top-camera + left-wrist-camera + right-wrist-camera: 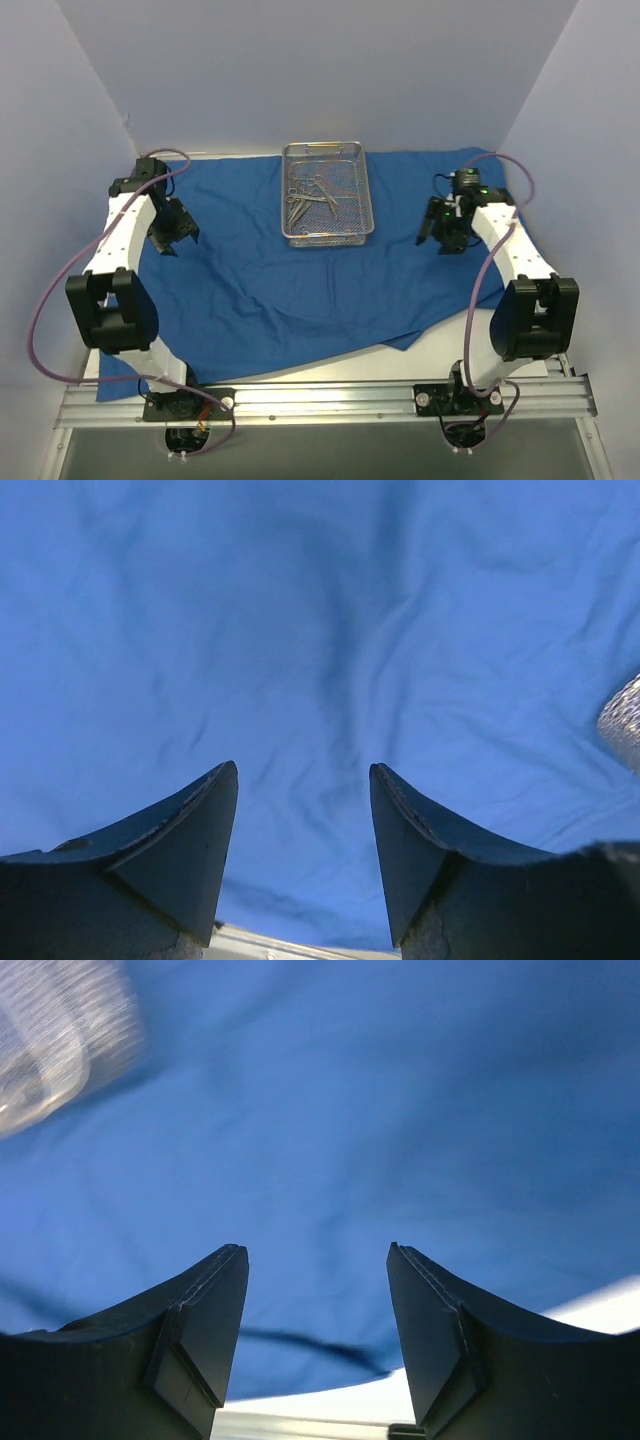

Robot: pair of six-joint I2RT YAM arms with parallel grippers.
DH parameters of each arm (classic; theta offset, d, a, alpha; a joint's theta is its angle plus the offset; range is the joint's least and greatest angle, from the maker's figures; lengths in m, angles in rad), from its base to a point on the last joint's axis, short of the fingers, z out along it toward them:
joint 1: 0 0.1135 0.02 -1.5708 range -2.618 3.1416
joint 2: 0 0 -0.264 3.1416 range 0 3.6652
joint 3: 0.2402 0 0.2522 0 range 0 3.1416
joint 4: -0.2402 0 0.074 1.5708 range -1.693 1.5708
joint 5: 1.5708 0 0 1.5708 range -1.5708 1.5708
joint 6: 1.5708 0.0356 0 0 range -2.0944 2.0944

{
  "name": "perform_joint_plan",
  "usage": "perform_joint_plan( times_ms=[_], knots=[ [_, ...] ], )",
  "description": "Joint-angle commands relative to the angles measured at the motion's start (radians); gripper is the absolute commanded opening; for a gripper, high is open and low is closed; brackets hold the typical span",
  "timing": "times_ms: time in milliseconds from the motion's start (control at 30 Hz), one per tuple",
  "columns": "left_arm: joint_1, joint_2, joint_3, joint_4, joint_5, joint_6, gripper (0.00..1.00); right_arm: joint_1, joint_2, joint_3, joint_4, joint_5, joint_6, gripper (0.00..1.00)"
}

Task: Open and lay out the surgical kit
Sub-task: Smooth out the surgical kit at the center of the board.

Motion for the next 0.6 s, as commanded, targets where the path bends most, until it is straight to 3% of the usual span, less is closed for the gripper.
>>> perform_joint_plan(
  times_ms=[0,333,567],
  knots=[
    [-0.007,0.083,0.095,0.071,0.073,0.106,0.64,-0.169,-0.064,-0.036,-0.061,0.105,0.001,0.59],
    [-0.116,0.174,0.042,0.173,0.153,0.163,0.64,-0.492,-0.113,-0.180,-0.075,0.171,0.004,0.58],
    [-0.118,0.174,-0.006,0.189,0.185,0.177,0.64,-0.589,-0.078,-0.207,-0.052,0.217,-0.022,0.62]
  ],
)
